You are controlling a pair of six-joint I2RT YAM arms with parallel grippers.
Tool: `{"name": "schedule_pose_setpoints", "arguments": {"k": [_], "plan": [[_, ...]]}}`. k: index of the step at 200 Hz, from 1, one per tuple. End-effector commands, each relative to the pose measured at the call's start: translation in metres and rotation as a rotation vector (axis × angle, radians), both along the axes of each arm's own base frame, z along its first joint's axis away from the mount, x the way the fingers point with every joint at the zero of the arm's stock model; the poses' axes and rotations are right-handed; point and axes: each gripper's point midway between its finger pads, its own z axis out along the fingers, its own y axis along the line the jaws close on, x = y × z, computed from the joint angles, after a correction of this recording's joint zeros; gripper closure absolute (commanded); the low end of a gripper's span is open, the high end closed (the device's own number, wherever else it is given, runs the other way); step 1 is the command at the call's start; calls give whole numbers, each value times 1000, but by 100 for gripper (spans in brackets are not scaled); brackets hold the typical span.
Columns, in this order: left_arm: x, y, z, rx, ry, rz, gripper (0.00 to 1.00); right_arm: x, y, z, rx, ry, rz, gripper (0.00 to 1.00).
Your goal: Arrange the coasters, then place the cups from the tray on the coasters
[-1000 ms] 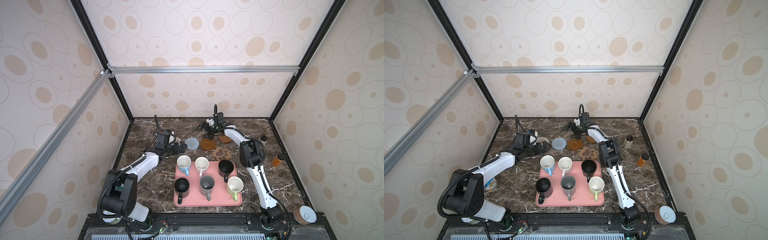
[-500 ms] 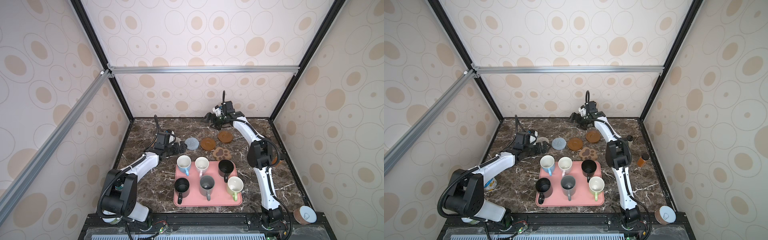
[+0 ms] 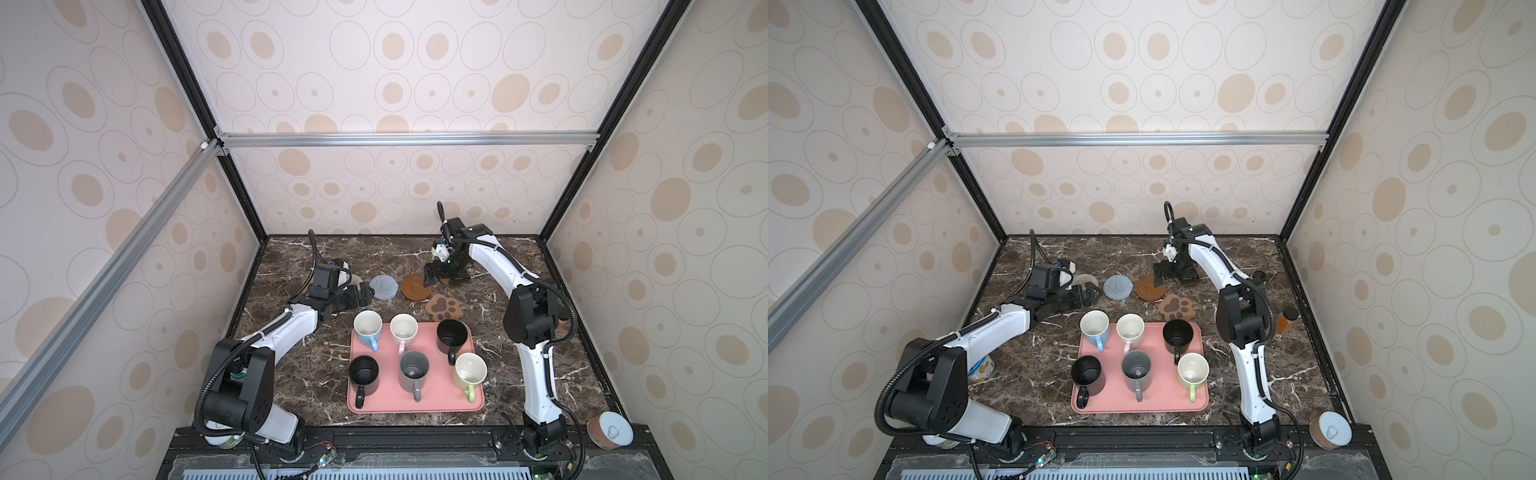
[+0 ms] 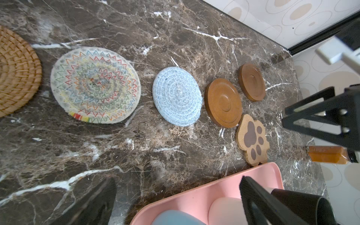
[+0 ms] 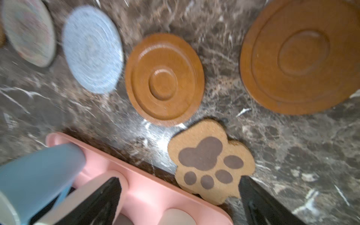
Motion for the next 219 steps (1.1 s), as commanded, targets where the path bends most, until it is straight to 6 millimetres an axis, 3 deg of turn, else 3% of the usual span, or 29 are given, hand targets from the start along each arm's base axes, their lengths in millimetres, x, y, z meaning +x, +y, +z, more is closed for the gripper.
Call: {"name": "schedule_pose_setpoints", "arguments": {"k": [1, 105, 219], "plan": [[5, 0, 13, -16, -34, 8, 0, -29, -14, -1, -176, 19, 117, 1], [2, 1, 14, -16, -37, 10, 0, -42, -10, -44, -388, 55, 196, 1], [3, 1, 18, -11, -41, 7, 0, -32, -18, -75, -489, 71, 174, 1]]}}
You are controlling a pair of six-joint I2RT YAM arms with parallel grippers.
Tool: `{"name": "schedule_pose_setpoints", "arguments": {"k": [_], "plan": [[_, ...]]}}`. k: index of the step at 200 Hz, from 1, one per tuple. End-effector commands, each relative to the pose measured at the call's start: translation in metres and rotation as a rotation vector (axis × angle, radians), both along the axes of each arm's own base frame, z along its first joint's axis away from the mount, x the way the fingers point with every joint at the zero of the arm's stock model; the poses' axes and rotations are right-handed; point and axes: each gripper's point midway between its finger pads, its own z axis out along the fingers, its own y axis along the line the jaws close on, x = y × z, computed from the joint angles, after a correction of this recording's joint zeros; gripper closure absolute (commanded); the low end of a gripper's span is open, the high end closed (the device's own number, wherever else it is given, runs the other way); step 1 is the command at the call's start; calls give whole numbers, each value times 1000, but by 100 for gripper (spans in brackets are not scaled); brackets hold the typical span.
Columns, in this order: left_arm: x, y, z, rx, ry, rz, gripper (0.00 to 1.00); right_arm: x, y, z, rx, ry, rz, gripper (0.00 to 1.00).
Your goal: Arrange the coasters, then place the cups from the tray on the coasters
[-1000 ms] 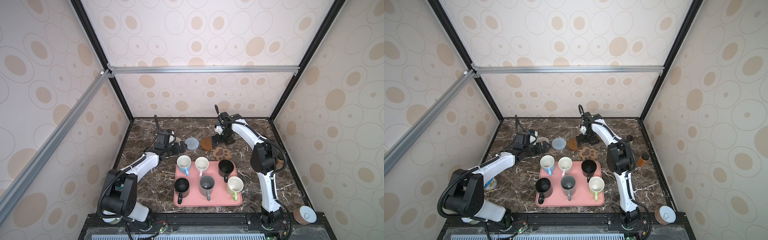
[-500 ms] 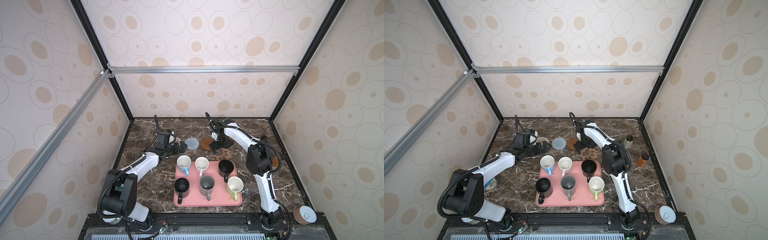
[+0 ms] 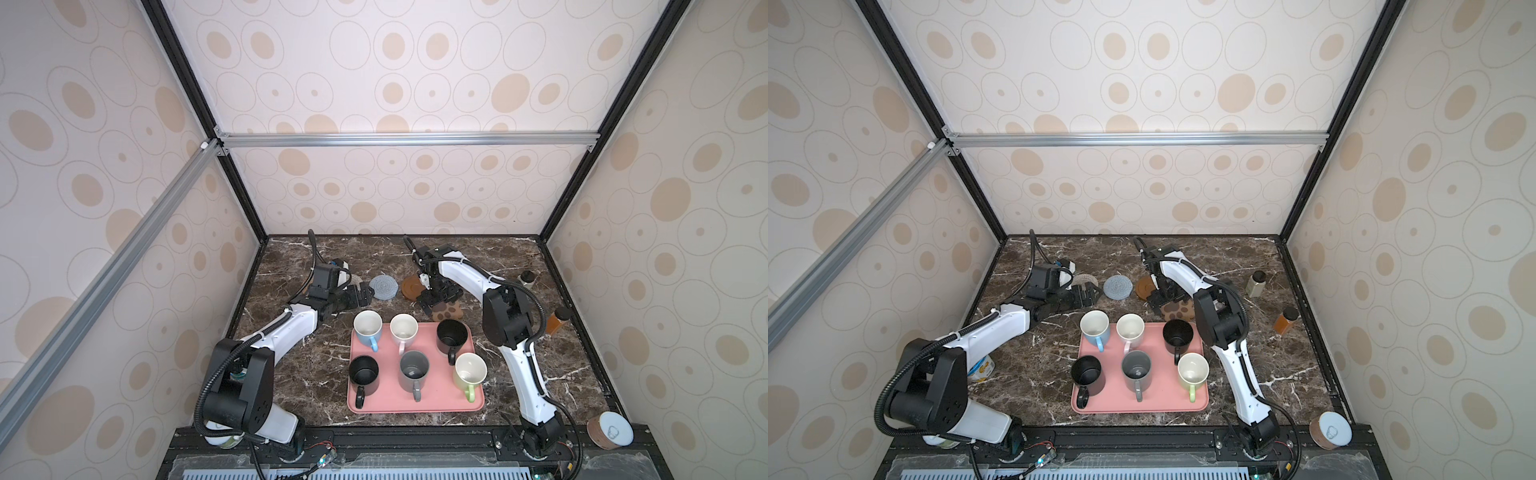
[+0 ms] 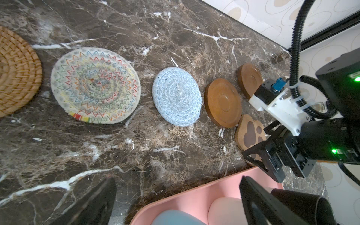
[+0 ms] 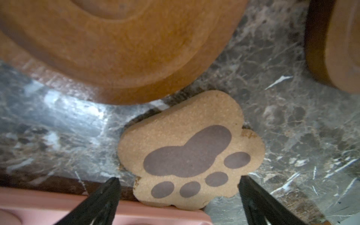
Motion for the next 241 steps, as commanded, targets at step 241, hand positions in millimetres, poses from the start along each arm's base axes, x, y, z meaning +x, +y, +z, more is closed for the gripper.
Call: {"name": "schedule_pose_setpoints", "arguments": {"k": [241], "plan": [[4, 2, 16, -8, -35, 13, 0, -7, -93, -24, -100, 46, -237, 1]]}}
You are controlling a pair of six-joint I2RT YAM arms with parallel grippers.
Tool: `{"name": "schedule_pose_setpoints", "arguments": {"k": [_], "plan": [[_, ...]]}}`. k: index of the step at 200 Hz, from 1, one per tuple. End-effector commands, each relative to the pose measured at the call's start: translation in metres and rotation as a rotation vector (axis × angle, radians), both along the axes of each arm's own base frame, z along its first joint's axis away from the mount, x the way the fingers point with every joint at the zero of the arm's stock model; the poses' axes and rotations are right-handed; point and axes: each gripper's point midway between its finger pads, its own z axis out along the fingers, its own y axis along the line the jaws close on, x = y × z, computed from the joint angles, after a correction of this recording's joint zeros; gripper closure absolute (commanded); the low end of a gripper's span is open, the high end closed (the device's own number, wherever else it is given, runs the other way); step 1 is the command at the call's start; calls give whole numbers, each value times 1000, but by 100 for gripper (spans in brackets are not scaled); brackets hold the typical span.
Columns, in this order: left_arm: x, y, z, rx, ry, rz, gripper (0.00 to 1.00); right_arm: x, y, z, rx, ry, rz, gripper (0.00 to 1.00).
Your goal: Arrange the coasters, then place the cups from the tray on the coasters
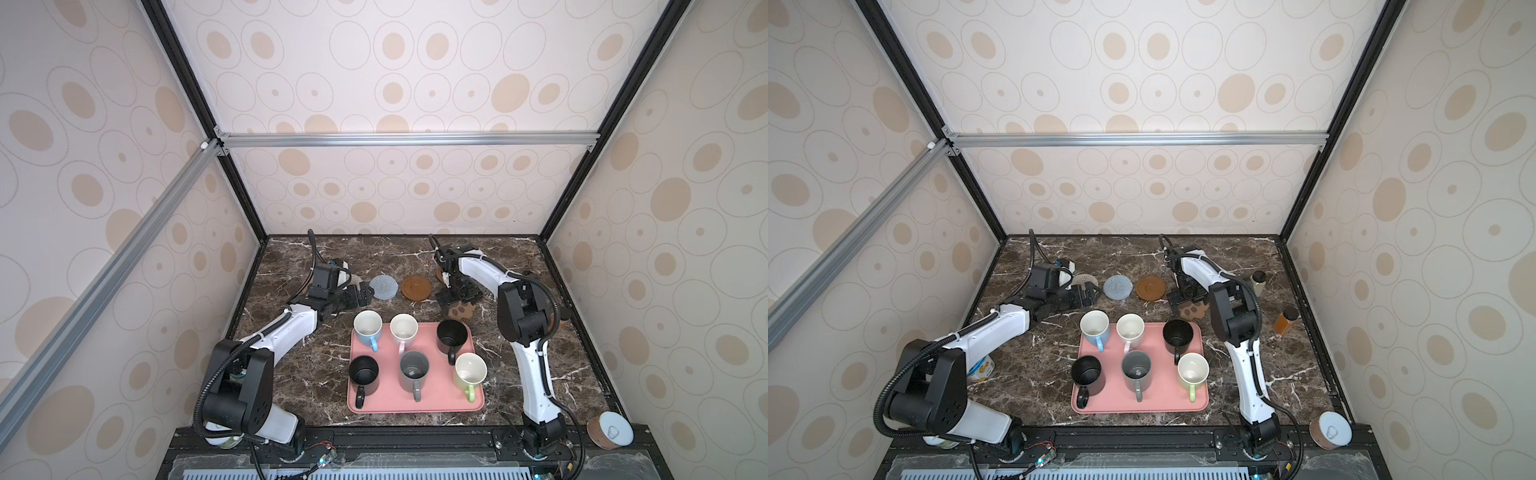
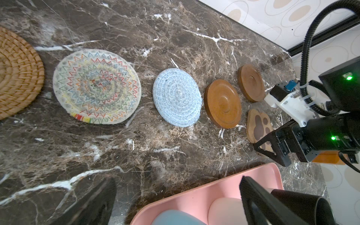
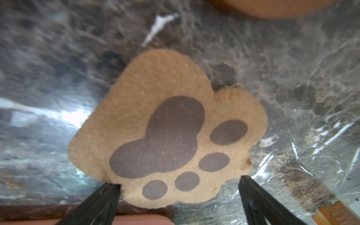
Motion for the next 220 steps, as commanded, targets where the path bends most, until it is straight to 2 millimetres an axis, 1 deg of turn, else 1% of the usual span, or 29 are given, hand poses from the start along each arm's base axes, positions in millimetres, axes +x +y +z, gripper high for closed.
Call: {"name": "schedule_pose_setpoints", "arguments": {"k": [1, 18, 33, 47, 71, 94, 115, 147, 181, 203, 220], "plan": [[4, 1, 14, -9, -31, 10, 0, -11, -23, -16, -73, 46, -31, 1], [4, 1, 15, -8, -32, 8, 0, -12, -25, -14, -64, 48, -42, 1], [4, 1, 14, -5, -31, 8, 0, -12, -20, -6, -32, 39, -46, 1], [3, 2, 14, -5, -31, 10, 0, -10, -12, 5, 22, 19, -54, 2], [3, 2, 15, -5, -34, 9, 0, 1, 6, 26, 134, -40, -85, 2], [3, 2, 14, -4, -32, 12, 0, 14, 16, 34, 175, -82, -120, 1], [3, 2, 14, -9, -34, 11, 0, 26, 20, 31, 181, -96, -157, 1], [1, 2, 15, -9, -35, 9, 0, 39, 23, 17, 173, -104, -213, 1], [1, 3, 15, -7, -36, 12, 0, 37, 30, -1, 189, -64, -242, 1], [1, 2, 16, -9, -38, 11, 0, 32, 25, -12, 154, -40, -241, 2], [2, 2, 18, -10, -40, 11, 0, 27, 13, -17, 84, -30, -231, 2]]}}
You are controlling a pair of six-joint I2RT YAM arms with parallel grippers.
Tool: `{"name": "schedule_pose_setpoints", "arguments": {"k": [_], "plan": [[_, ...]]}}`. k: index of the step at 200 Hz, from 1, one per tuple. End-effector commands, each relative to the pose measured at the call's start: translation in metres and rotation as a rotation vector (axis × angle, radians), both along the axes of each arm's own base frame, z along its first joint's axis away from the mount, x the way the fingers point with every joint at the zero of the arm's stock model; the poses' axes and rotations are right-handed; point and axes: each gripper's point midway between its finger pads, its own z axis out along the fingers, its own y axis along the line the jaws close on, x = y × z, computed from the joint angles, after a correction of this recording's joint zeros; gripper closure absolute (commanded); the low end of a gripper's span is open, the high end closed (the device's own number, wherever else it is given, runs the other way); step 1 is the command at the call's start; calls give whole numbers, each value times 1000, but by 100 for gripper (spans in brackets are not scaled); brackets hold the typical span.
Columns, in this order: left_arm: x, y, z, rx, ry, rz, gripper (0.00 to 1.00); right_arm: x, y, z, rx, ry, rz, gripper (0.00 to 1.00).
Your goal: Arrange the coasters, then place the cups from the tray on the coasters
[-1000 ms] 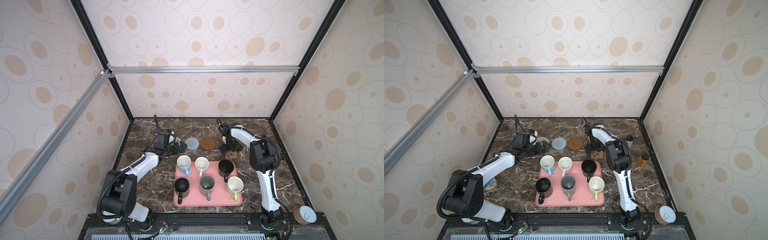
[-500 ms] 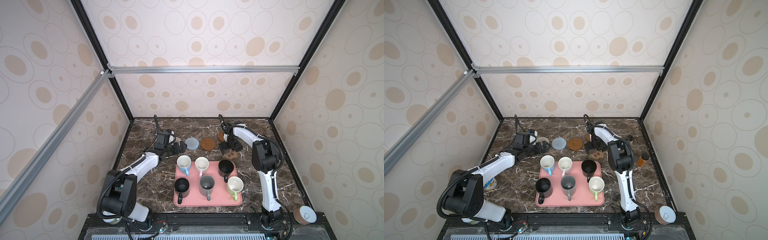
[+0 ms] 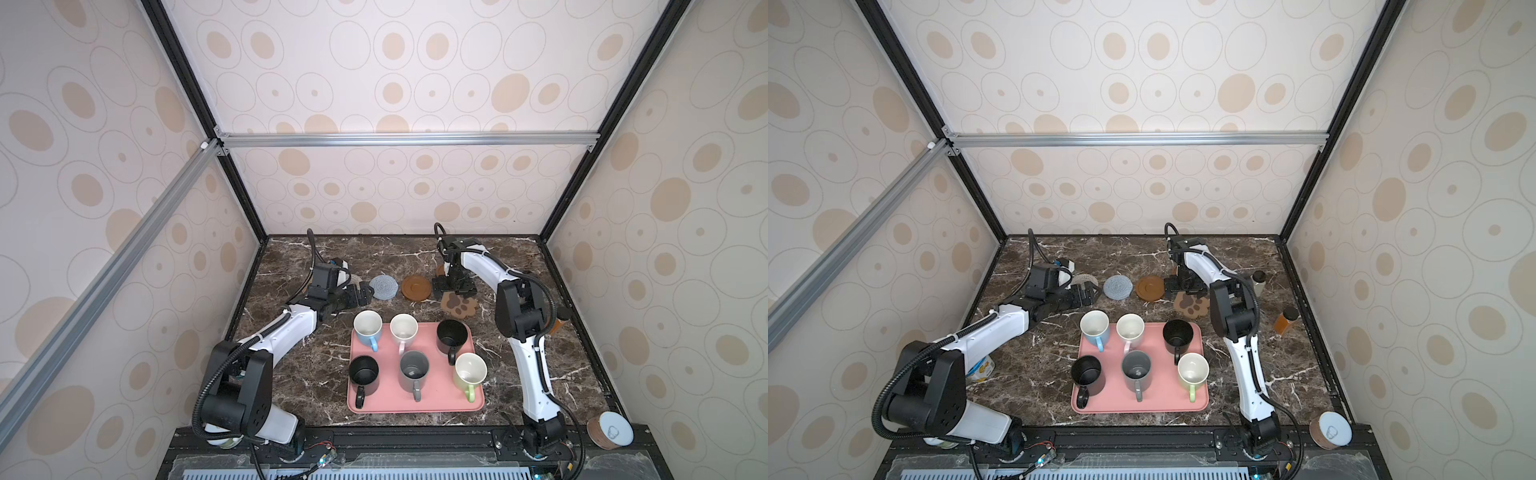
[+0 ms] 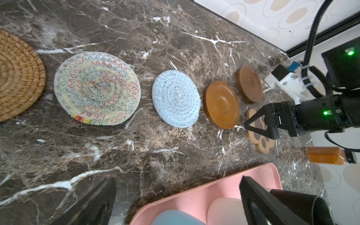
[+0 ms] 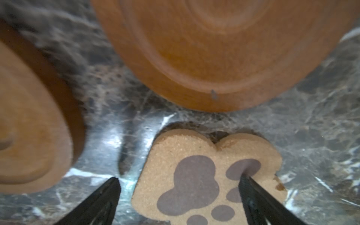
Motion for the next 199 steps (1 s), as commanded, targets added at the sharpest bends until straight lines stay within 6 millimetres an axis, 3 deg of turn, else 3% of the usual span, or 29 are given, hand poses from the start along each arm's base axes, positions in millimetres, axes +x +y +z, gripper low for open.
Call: {"name": "schedule_pose_setpoints", "arguments": {"k": [1, 49, 134, 142, 170, 199], "plan": [[2, 2, 14, -8, -32, 10, 0, -15, -17, -18, -90, 75, -15, 1], [4, 1, 14, -10, -29, 7, 0, -28, -52, -17, -261, 101, 27, 2], [4, 0, 14, -10, -29, 5, 0, -42, -84, -12, -289, 115, -11, 1], [5, 1, 14, -10, -31, 7, 0, -41, -97, -10, -284, 117, -42, 1], [3, 1, 11, -11, -28, 6, 0, -43, -103, -5, -269, 111, -63, 1], [2, 1, 11, -10, -28, 5, 0, -38, -96, 9, -217, 78, -67, 1]]}}
